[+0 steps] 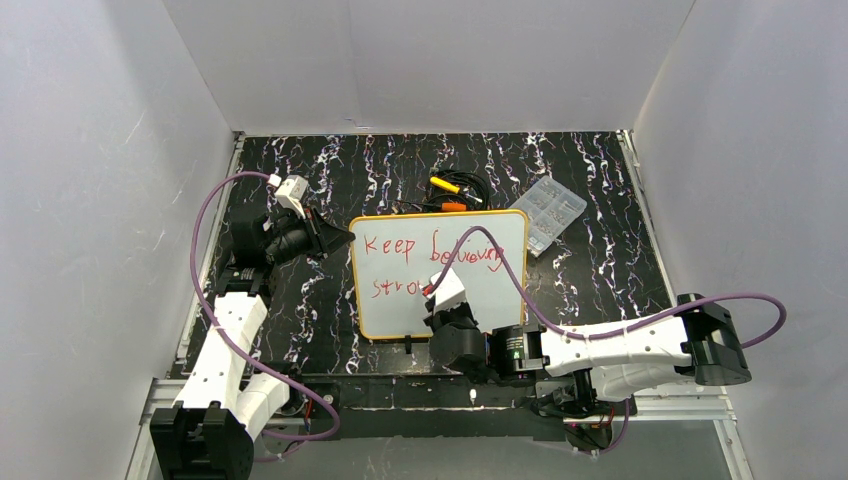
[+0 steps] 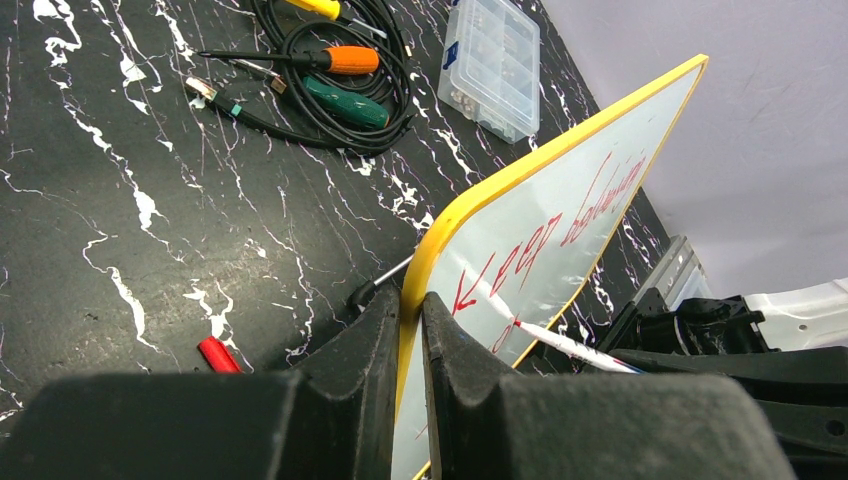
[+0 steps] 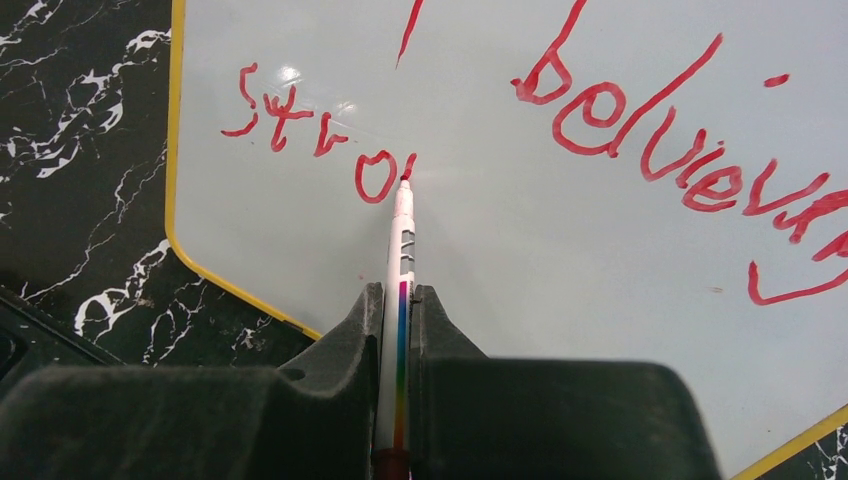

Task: Write a sentence on the whiteboard

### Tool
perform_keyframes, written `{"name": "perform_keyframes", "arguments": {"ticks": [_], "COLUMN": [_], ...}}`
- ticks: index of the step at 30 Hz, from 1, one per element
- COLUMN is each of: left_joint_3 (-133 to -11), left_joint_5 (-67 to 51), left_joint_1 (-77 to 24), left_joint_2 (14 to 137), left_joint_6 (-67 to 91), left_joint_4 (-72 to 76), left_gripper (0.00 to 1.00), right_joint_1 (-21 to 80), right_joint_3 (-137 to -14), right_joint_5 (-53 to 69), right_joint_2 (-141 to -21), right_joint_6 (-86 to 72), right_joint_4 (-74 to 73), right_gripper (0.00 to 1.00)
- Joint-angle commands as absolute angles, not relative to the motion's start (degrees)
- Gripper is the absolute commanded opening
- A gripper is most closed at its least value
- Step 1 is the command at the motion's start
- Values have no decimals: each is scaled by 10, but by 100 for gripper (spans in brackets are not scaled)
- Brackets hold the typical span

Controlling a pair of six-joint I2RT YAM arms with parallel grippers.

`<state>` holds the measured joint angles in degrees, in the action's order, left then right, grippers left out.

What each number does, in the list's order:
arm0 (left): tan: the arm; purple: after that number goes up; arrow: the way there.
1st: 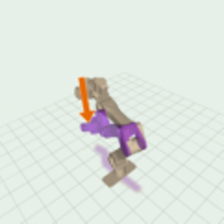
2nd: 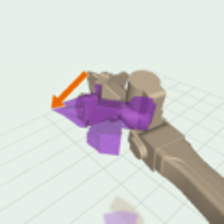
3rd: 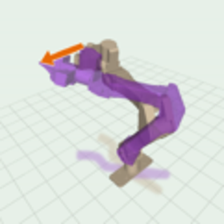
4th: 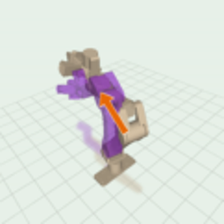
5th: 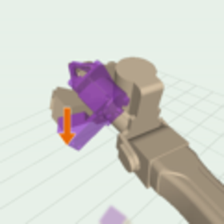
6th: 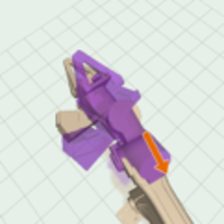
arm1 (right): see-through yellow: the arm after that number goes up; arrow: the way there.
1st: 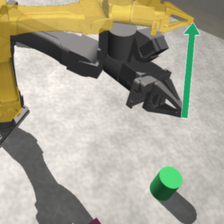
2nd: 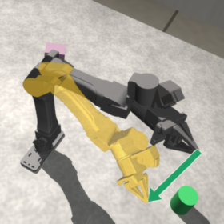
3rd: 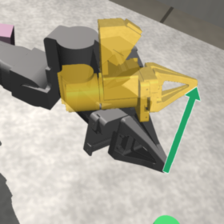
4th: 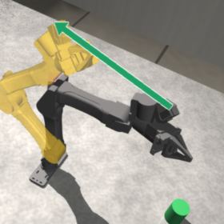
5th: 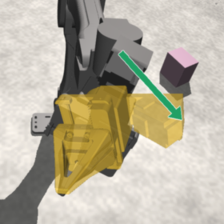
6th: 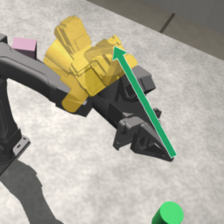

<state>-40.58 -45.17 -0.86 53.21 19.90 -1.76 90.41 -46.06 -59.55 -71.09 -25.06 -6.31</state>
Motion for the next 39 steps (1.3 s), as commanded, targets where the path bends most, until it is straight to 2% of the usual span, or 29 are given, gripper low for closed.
{"name": "perform_keyframes", "arguments": {"ticks": [1, 8, 23, 39], "left_joint_3": [-419, -419, -418, -418], "left_joint_5": [-480, -480, -480, -480], "left_joint_1": [-17, -17, -17, -17], "left_joint_2": [531, 531, 531, 531], "left_joint_6": [197, 197, 197, 197], "left_joint_4": [-42, -42, -42, -42], "left_gripper": [0, 0, 0, 0], "right_joint_1": [903, 908, 908, 908], "right_joint_3": [-466, -463, -474, -471], "right_joint_5": [-593, -586, -660, -642], "right_joint_2": [-704, -707, -707, -700], "right_joint_6": [-285, -279, -261, -319], "right_joint_4": [-96, -87, -59, -142], "right_gripper": [1, 1, 1, 1]}}
